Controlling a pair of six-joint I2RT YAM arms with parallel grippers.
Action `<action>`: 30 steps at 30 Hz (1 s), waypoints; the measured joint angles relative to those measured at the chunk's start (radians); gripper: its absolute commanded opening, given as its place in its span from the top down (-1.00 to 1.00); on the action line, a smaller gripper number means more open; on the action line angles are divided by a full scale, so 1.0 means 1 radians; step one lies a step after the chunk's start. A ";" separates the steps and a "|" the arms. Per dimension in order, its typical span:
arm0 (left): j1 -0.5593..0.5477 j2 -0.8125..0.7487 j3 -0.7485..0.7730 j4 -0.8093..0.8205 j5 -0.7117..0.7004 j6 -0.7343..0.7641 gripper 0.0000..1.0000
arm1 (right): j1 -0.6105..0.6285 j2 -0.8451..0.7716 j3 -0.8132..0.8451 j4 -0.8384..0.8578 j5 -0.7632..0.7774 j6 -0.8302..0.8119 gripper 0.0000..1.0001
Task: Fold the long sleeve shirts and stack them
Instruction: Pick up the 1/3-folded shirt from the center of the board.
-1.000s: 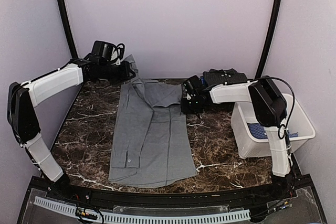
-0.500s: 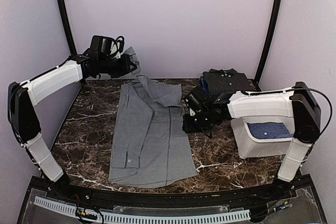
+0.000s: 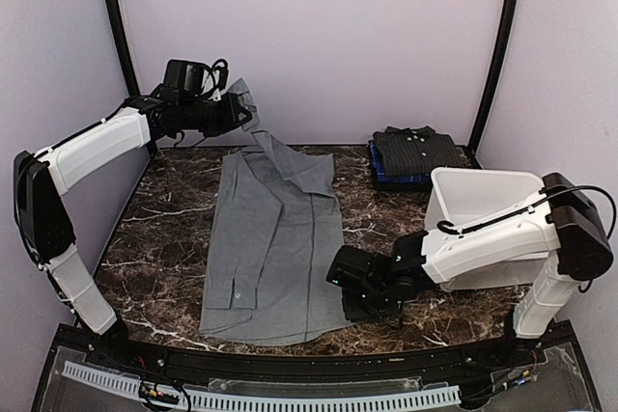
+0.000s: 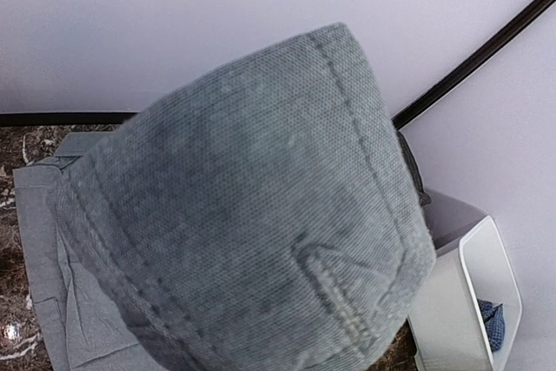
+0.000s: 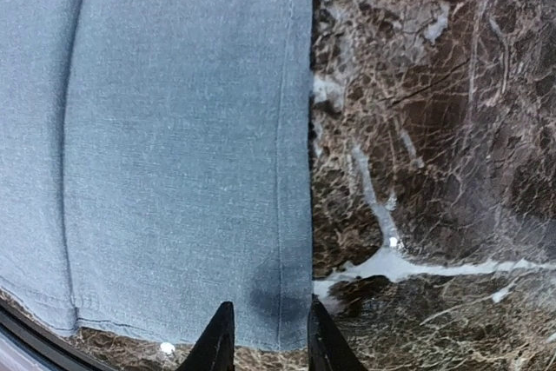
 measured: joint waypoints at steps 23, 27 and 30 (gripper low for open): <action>0.000 0.001 0.066 -0.010 -0.006 0.023 1.00 | 0.084 0.080 0.098 -0.140 0.132 0.218 1.00; 0.000 0.001 0.116 -0.023 -0.069 0.056 1.00 | 0.085 0.094 0.192 -0.169 0.164 0.199 1.00; 0.005 -0.002 0.122 -0.027 -0.104 0.072 1.00 | 0.087 0.105 0.251 -0.170 0.175 0.171 1.00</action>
